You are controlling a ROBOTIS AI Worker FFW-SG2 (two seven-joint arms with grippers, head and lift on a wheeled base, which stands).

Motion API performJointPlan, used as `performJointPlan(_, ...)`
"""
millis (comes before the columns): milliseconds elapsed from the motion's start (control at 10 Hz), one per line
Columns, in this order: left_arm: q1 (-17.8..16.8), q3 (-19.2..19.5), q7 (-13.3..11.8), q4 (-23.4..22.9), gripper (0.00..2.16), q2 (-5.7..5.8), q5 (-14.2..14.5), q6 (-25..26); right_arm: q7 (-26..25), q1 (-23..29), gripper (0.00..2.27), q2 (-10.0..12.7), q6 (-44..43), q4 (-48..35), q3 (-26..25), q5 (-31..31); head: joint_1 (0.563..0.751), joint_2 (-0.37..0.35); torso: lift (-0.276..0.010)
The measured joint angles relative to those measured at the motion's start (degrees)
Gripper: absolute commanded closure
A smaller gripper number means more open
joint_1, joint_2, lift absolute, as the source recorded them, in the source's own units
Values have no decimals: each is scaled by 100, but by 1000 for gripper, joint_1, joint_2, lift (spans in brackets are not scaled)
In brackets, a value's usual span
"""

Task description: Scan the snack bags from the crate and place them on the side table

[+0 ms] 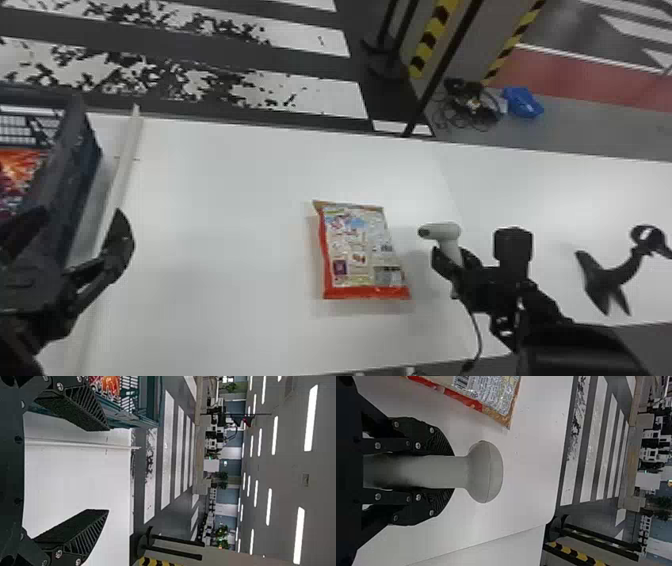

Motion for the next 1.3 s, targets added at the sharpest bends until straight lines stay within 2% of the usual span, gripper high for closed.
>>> performJointPlan(700,51,5,9,-21,154,20,0,0,-37,-207,2219,-103,-177,617,21,3,695,-312,-94)
performJointPlan(900,59,9,9,-14,154,20,3,0,-60,-215,1841,-105,-210,654,38,4,695,-311,-94)
performJointPlan(1100,66,9,18,-5,154,20,8,0,-73,-216,1244,-99,-288,714,71,1,695,-307,-94)
performJointPlan(1300,69,9,18,-3,154,20,9,-2,-73,-216,360,-97,-374,761,90,0,695,-304,-94)
